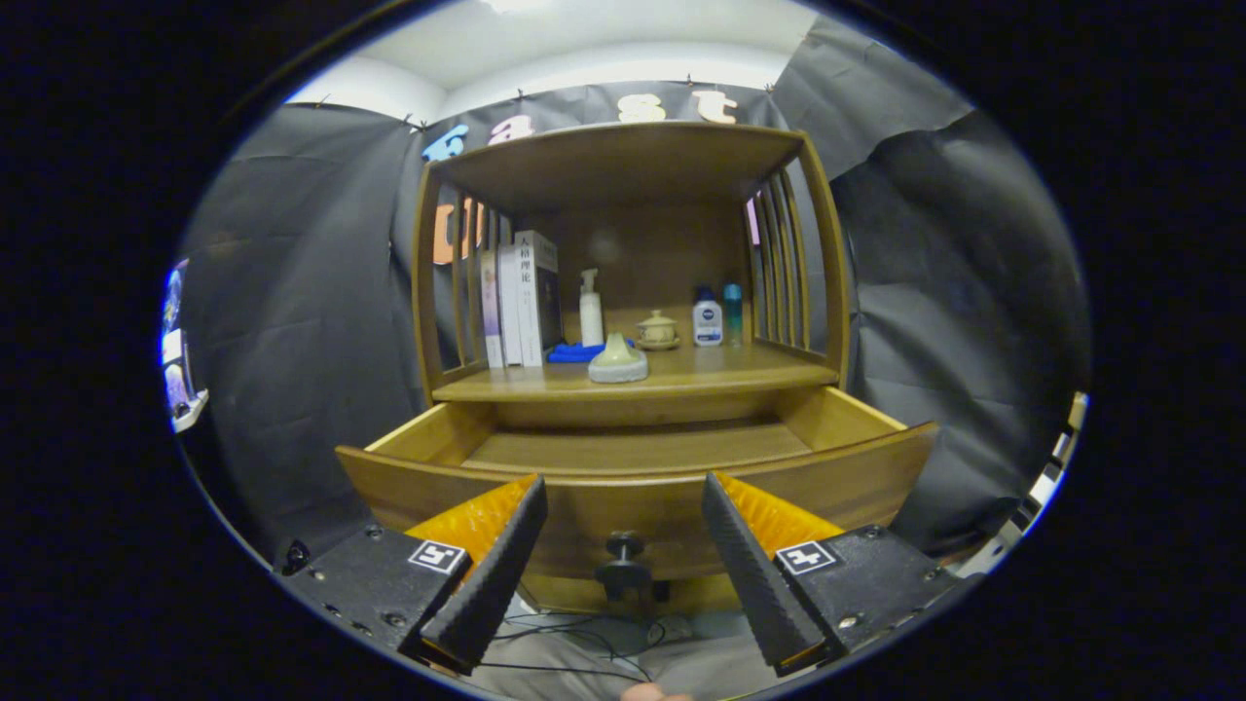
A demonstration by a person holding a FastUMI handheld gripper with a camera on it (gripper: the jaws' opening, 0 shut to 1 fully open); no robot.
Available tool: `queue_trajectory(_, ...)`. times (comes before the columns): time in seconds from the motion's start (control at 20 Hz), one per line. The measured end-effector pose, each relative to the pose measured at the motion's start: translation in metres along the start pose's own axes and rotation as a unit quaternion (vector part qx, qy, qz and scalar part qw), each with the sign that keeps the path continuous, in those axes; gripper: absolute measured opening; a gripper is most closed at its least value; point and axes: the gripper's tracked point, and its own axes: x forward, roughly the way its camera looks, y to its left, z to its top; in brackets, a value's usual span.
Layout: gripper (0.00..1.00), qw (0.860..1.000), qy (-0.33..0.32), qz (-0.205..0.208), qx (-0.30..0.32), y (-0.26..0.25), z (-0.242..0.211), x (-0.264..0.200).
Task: Pull open the drawer, take out the items inside it, and place them on the countertop above the cabinet.
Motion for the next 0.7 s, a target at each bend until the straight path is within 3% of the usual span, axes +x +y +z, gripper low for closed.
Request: queue_trajectory(0.7,1.0,0.999,0.024,-0.021,0.005,-0.009,-0.029,0.034)
